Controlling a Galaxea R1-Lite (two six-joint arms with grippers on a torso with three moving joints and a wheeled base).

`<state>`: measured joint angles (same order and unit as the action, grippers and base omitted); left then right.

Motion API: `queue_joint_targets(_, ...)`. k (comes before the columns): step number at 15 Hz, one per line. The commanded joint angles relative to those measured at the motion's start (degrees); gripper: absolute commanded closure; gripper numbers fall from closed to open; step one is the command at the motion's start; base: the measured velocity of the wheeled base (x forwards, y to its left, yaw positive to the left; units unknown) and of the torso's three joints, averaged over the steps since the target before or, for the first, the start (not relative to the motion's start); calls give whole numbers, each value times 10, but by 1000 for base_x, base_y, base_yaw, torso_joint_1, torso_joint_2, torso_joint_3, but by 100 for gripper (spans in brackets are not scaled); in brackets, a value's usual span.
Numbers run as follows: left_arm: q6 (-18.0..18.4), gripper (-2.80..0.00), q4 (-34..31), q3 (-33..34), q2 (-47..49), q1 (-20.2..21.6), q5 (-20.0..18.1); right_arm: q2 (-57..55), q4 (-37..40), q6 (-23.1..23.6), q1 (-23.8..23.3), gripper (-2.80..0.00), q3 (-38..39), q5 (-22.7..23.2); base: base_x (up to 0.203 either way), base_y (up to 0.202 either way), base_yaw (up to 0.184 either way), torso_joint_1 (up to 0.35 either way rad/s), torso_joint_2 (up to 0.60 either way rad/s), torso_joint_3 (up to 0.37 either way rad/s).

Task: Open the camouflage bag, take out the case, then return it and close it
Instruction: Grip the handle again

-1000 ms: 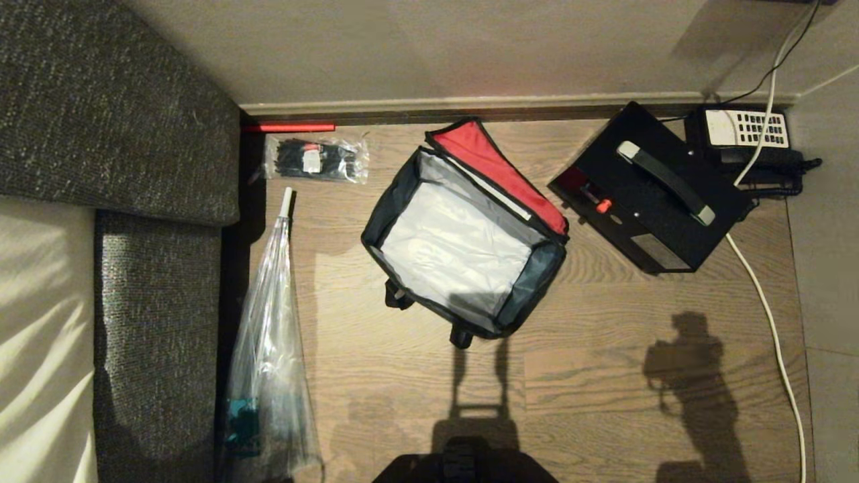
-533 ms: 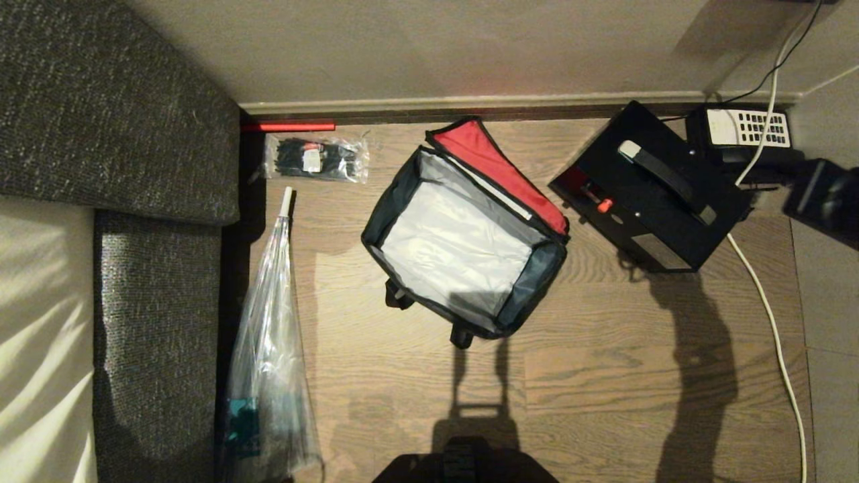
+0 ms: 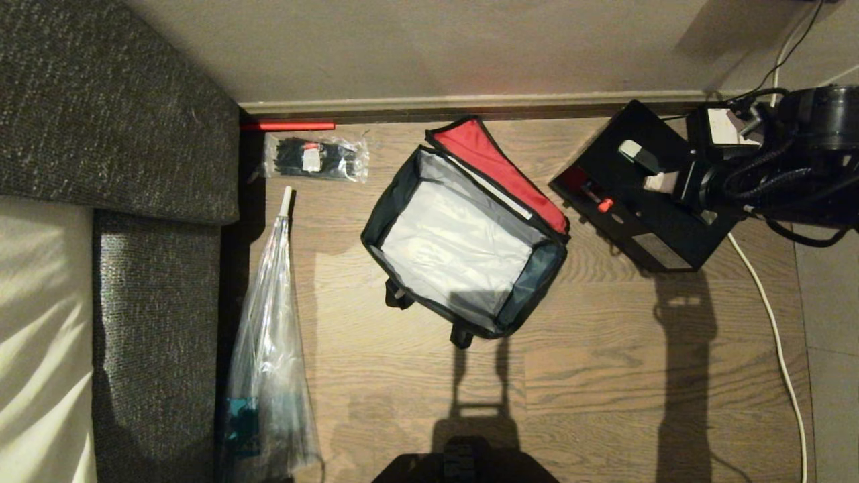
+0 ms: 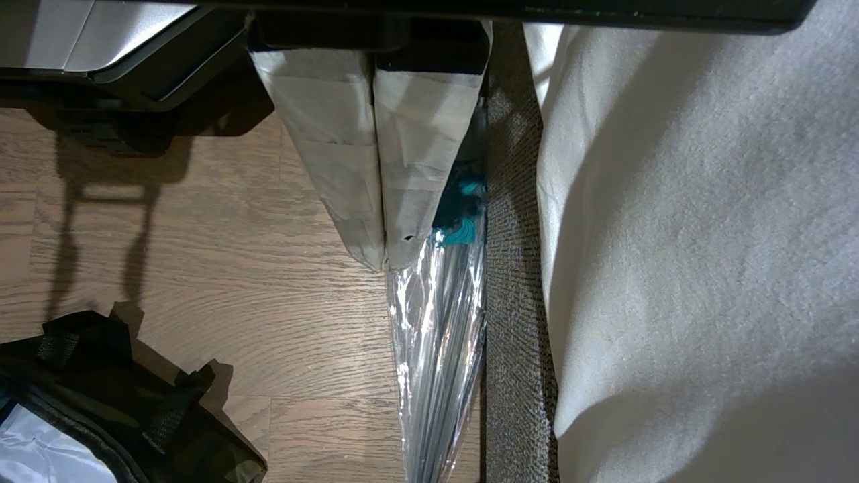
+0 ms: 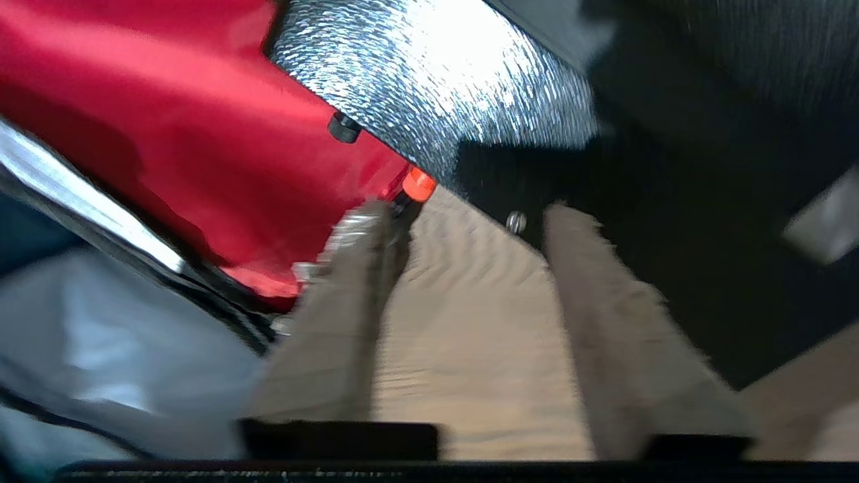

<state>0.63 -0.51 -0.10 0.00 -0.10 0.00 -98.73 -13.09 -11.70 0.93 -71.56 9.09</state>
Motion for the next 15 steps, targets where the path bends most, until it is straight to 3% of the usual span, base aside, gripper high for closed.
queue_joint_targets(1, 1, 0, 0, 0, 0, 0, 0, -2, -25, 49, 6, -280, 14, -19, 0, 0, 0, 0, 0, 0)
queue_joint_targets(5, 0, 0, 0, 0, 0, 0, 0, 18, -113, 266, 9, -280, 129, -144, 0, 0, 0, 0, 0, 0)
queue_joint_targets(7, 1, 0, 0, 0, 0, 0, 0, 9, -229, 390, 22, -280, 200, -248, 0, 0, 0, 0, 0, 0)
queue_joint_targets(10, 0, 0, 0, 0, 0, 0, 0, -16, -404, 520, 36, -280, 231, -426, 0, 0, 0, 0, 0, 0)
queue_joint_targets(12, 1, 0, 0, 0, 0, 0, 0, -48, -491, 576, 39, -280, 243, -472, 0, 0, 0, 0, 0, 0)
queue_joint_targets(15, 0, 0, 0, 0, 0, 0, 0, -97, -566, 590, 61, -280, 248, -501, 0, 0, 0, 0, 0, 0)
